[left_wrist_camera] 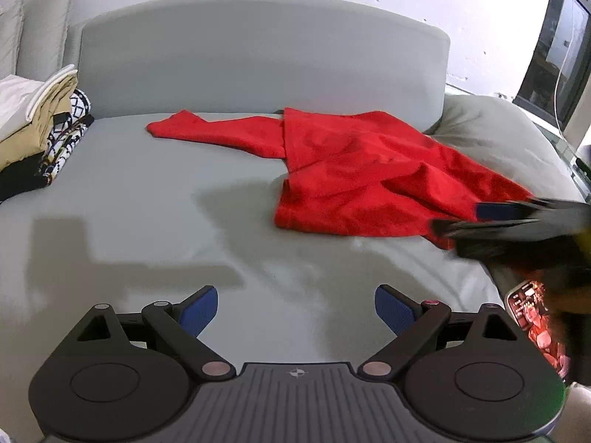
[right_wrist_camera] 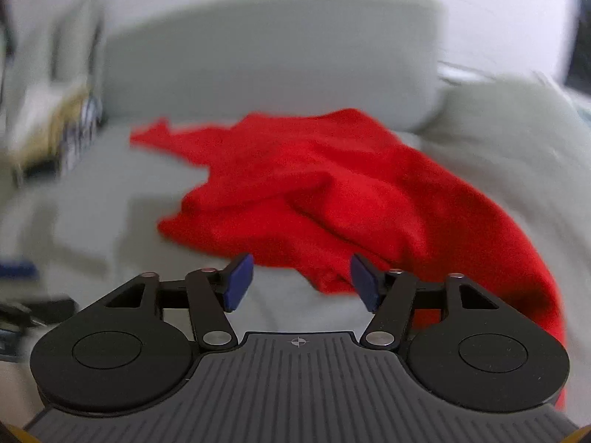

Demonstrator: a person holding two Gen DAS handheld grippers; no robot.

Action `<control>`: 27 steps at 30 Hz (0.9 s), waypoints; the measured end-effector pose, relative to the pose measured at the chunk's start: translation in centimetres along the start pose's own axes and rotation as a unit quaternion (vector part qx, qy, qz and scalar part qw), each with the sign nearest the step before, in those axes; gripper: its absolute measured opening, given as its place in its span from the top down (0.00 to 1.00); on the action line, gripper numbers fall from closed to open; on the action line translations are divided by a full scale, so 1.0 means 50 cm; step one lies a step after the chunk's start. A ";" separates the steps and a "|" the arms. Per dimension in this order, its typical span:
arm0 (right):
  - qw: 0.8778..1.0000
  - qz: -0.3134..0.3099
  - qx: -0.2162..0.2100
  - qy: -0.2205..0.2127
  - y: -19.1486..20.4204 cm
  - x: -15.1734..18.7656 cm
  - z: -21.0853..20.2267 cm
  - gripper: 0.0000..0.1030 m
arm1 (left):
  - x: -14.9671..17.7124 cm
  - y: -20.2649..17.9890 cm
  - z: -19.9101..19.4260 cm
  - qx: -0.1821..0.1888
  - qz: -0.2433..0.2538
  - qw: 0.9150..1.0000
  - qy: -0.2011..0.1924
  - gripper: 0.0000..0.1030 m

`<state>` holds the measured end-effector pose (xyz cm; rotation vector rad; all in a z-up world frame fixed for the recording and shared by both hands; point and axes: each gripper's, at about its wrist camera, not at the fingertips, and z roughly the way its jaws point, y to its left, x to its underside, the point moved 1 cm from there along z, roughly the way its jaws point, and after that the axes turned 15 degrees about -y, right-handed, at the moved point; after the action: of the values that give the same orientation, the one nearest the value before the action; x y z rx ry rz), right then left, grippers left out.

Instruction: Fold clothes

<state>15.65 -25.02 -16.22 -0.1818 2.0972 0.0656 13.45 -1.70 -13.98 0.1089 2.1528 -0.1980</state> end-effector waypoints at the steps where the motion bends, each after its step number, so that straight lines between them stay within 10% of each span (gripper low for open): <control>1: 0.999 -0.037 -0.005 0.006 0.021 0.003 0.030 0.28 | 0.002 0.005 0.001 -0.001 -0.003 1.000 -0.001 0.09; 7: 0.986 -0.154 -0.038 0.059 0.105 0.036 0.159 0.26 | 0.019 0.043 0.008 -0.006 -0.024 1.000 0.001 0.09; 9: 0.989 -0.131 -0.020 0.057 0.099 0.031 0.180 0.54 | 0.022 0.055 0.005 -0.012 -0.033 0.999 0.005 0.09; 10: 0.992 -0.113 -0.010 0.052 0.095 0.018 0.180 0.85 | 0.022 0.062 0.001 -0.013 -0.036 0.999 0.006 0.09; 12: 0.997 -0.073 0.009 0.034 0.090 -0.021 0.166 0.96 | 0.018 0.074 -0.017 -0.014 -0.044 0.999 -0.004 0.09; 19: 0.991 0.041 -0.048 -0.115 0.103 -0.273 -0.089 0.96 | -0.007 0.112 -0.119 -0.018 -0.068 0.996 -0.053 0.10; 27: 0.936 0.122 -0.116 -0.310 0.119 -0.491 -0.480 0.96 | -0.045 0.180 -0.291 -0.040 -0.076 0.988 -0.130 0.09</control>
<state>6.50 -19.52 16.93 -0.0307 1.4645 0.4635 4.19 9.79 -5.08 -0.1231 1.9050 -0.2027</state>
